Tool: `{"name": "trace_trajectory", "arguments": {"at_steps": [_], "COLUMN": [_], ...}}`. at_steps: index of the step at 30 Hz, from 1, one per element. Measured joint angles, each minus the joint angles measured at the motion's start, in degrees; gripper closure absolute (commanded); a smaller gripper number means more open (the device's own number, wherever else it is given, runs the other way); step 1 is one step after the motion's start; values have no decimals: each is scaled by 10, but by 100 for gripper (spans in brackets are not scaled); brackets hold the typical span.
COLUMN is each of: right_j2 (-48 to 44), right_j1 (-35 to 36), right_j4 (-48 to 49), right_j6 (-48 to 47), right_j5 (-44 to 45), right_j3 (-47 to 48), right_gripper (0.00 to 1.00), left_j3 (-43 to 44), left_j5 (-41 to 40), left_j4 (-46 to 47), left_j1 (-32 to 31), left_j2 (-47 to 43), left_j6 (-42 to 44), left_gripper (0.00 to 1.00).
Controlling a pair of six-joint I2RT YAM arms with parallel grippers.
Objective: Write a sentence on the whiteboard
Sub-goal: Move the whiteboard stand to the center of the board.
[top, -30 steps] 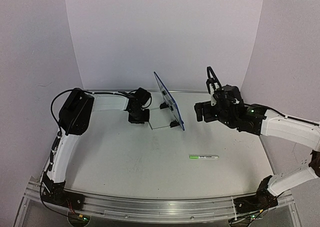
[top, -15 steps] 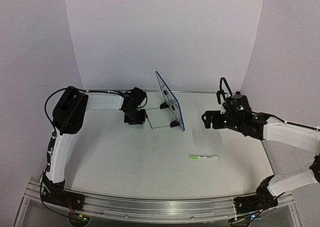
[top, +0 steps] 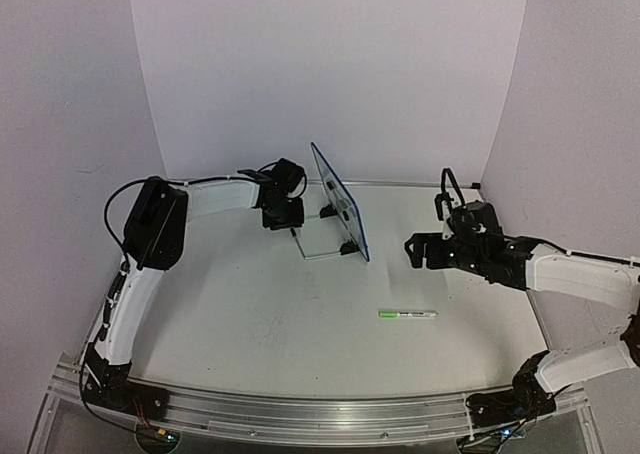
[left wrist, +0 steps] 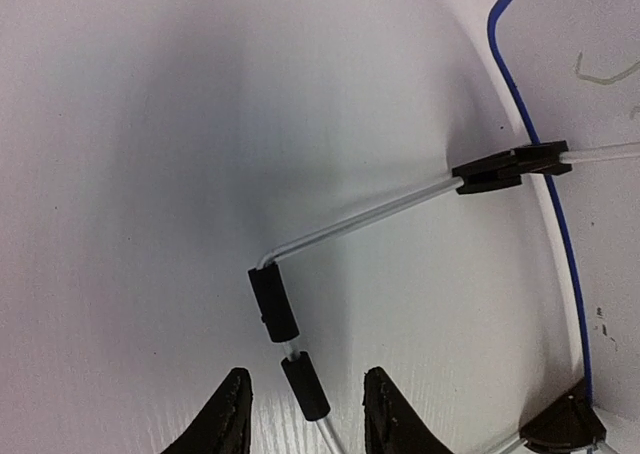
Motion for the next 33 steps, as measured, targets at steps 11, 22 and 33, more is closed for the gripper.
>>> {"name": "trace_trajectory", "arguments": {"at_steps": [11,22,33], "right_j2": [-13,-24,-44], "right_j1": [0,0,0], "right_j4": [5,6,9], "right_j6": [12,28,-18], "right_j5": [-3,-13,-89], "right_j3": [-7,-18,-30], "right_gripper": [2,2,2], "left_j3": [53,89,17], "left_j5": [-31,-26,-21], "left_j4": [-39,-51,14], "left_j1": [0,0,8], "left_j2": [61,83,55], "left_j6": [31,64,118], "left_gripper": [67,87,100]}}
